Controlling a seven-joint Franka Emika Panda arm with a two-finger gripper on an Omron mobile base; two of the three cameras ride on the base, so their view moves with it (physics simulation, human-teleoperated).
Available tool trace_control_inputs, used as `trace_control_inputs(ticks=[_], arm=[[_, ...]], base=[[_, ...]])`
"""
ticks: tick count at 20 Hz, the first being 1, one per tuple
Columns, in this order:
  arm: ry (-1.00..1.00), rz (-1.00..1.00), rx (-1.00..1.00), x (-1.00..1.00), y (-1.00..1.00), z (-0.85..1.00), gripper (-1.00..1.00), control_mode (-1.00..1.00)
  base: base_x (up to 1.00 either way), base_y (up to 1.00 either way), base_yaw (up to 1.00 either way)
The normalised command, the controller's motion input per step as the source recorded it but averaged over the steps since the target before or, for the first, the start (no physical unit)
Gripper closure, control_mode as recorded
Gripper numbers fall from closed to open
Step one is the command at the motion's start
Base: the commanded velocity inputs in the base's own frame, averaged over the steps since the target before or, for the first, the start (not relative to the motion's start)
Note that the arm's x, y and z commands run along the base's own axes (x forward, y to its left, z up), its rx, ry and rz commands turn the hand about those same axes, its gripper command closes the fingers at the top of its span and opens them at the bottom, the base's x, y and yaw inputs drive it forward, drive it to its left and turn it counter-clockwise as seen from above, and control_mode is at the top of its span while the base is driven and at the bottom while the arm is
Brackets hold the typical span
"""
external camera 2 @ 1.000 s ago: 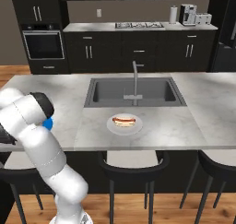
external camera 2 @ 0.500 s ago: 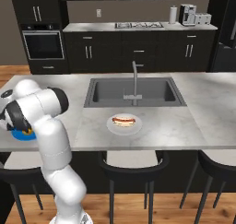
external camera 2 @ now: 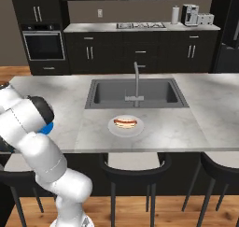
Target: Pick up the orange and apple from the fridge and place one fruit on each plate on the dining counter.
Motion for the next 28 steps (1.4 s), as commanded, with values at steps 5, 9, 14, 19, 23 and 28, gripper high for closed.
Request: trace_control_inputs(ticks=[5,9,14,19,23,28], arm=[[-0.02,0.0,0.03,-0.73,-0.64,0.64,-1.0,-1.0],[-0.16,0.0,0.07,-1.0,-1.0,0.17,-1.0,-1.0],[-0.23,0.0,0.06,-1.0,-1.0,0.15,-1.0,-1.0],[-0.12,-0.02,0.02,-0.77,-1.0,0.13,-1.0,-1.0],[0.0,-0.1,0.0,-0.05,-0.89,0.06,-1.0,-1.0],[0.2,-0.06,0.0,0.07,-0.64,0.09,-1.0,-1.0]], base=[[0.0,0.0,0.0],[0.0,0.0,0.0],[0.0,0.0,0.0],[0.0,0.0,0.0],[0.0,0.0,0.0],[0.0,0.0,0.0]])
